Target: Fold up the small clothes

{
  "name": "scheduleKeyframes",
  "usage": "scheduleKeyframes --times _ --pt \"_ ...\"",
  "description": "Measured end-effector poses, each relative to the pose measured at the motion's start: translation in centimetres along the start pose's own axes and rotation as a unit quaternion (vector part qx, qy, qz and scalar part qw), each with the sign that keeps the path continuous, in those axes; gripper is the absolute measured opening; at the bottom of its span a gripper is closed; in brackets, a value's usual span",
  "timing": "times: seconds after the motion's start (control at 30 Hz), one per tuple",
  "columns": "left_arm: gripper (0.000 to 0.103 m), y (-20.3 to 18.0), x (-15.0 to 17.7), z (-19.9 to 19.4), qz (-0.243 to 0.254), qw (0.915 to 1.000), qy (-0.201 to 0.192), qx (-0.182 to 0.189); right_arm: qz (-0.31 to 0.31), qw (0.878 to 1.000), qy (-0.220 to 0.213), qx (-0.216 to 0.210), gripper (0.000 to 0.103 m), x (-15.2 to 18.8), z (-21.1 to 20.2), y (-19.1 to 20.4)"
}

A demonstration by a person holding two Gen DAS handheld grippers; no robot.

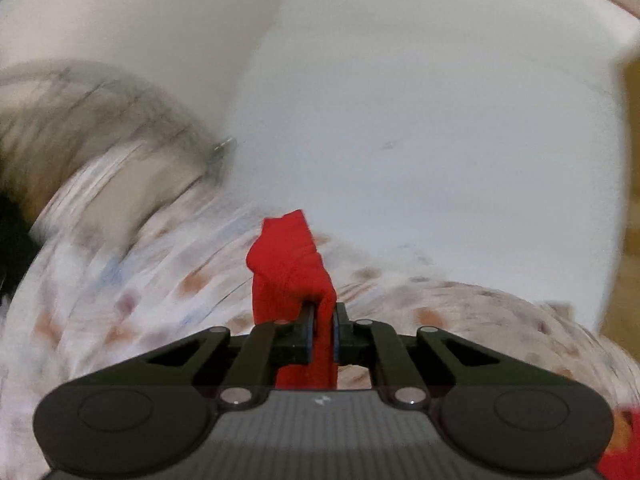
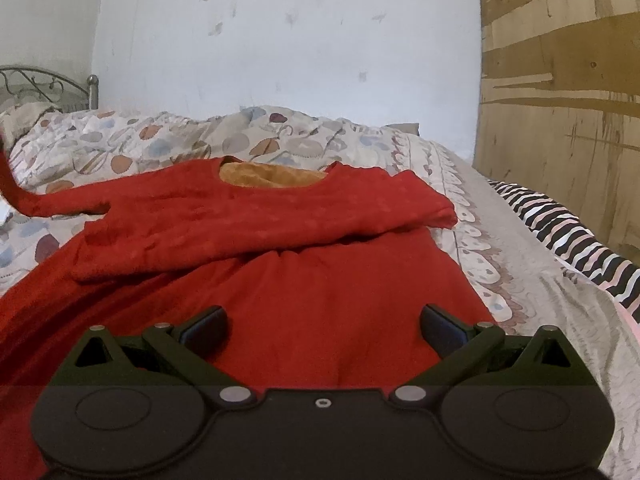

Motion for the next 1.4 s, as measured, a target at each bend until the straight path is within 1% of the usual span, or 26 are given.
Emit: scheduleKeyframes --times 0.07,0.13,0.23,0.3,0.37,0.43,0.47,0.53,0.6,0.63,0.73,0.83,0.9,0.97,1.0,1.03,1.07,1.1,1.13,1.2,1.23,1.27,1.33,1.4 --pt "0.008 -3.6 -1.1 -2.0 0.033 0.9981 -0.023 0.047 0.006 1.0 -0.008 -0.005 0.103 -0.1 -0.2 -0.1" --pt "0.008 -7.1 -1.9 -4.4 0.056 0.9932 -0.043 0.092 0.017 0.999 -0.026 -0.015 0.103 -0.3 -0.8 -0.3" --pt "0.008 -12.1 -1.9 -8.4 0.086 0.9814 -0.058 0.161 0.059 0.996 -0.06 -0.026 0.103 -0.9 -2.7 -1.3" --pt "0.008 -15.4 -1.0 -11.2 0.108 0.9703 -0.057 0.208 0.095 0.992 -0.077 -0.017 0.103 -1.2 -4.4 -2.5" --pt "0.008 -18.0 0.3 -14.0 0.125 0.9591 -0.055 0.248 0.117 0.989 -0.092 -0.009 0.103 -1.0 -6.3 -3.6" --pt "0.008 -20.7 2.5 -16.7 0.14 0.9462 -0.041 0.289 0.125 0.988 -0.092 0.004 0.103 -0.5 -7.7 -4.5" --pt "0.008 -21.5 3.5 -17.6 0.145 0.9413 -0.033 0.303 0.127 0.988 -0.091 0.011 0.103 -0.3 -8.5 -4.9" --pt "0.008 -23.2 6.5 -19.6 0.155 0.9296 -0.007 0.334 0.128 0.988 -0.09 0.02 0.103 0.2 -9.8 -5.7" --pt "0.008 -24.3 9.5 -21.2 0.172 0.9185 0.019 0.356 0.127 0.988 -0.086 0.033 0.103 0.5 -11.0 -6.5" --pt "0.008 -24.8 10.9 -22.1 0.183 0.9142 0.027 0.361 0.128 0.987 -0.084 0.04 0.103 0.7 -11.5 -7.0" --pt "0.008 -25.4 14.8 -24.1 0.229 0.898 0.03 0.374 0.137 0.986 -0.084 0.046 0.103 1.2 -12.7 -8.4" --pt "0.009 -25.0 17.9 -25.2 0.268 0.8891 0.055 0.367 0.155 0.983 -0.088 0.03 0.103 1.5 -13.3 -9.0" --pt "0.01 -24.5 18.7 -25.4 0.279 0.8858 0.066 0.365 0.161 0.983 -0.09 0.02 0.103 1.5 -13.1 -8.9" --pt "0.013 -24.2 19.2 -26.0 0.287 0.8816 0.067 0.369 0.162 0.982 -0.091 0.013 0.103 1.2 -12.6 -8.7" --pt "0.025 -24.1 19.4 -26.4 0.292 0.8782 0.067 0.373 0.161 0.983 -0.092 0.011 0.103 0.9 -12.4 -8.5" --pt "0.053 -24.1 19.3 -26.7 0.298 0.8727 0.066 0.381 0.161 0.982 -0.093 0.009 0.103 0.6 -12.1 -8.3" --pt "0.069 -23.8 19.4 -27.1 0.3 0.8688 0.066 0.388 0.164 0.982 -0.093 0.007 0.103 0.4 -11.8 -8.0" --pt "0.087 -23.3 19.4 -27.6 0.299 0.8673 0.065 0.393 0.169 0.981 -0.091 0.005 0.103 0.1 -11.3 -7.9" --pt "0.088 -22.7 19.3 -28.2 0.294 0.8665 0.06 0.399 0.177 0.98 -0.088 0.0 0.103 -0.2 -10.8 -7.6" --pt "0.089 -21.7 19.4 -29.7 0.299 0.86 0.057 0.41 0.187 0.978 -0.085 -0.022 0.103 -1.0 -9.9 -7.0" --pt "0.089 -21.2 19.4 -29.9 0.304 0.8601 0.058 0.406 0.185 0.979 -0.083 -0.033 0.103 -1.5 -9.4 -6.5" --pt "0.09 -20.7 19.1 -30.2 0.306 0.8633 0.058 0.397 0.181 0.98 -0.078 -0.038 0.103 -1.9 -9.0 -6.2" --pt "0.095 -19.4 18.9 -29.8 0.308 0.876 0.069 0.365 0.163 0.984 -0.061 -0.046 0.103 -2.7 -7.9 -5.2" --pt "0.098 -17.8 18.7 -29.1 0.303 0.8902 0.089 0.328 0.139 0.988 -0.037 -0.053 0.103 -3.1 -6.7 -4.1"
Point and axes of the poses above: each gripper's, at about its wrist camera, not at the fingertips, and z roughly the way its jaws point, y to its left, x to its underside, the point moved 8 cm from there along z, roughly the way its jaws point, and after that the axes turned 14 degrees about -x, right-handed, at the moved point
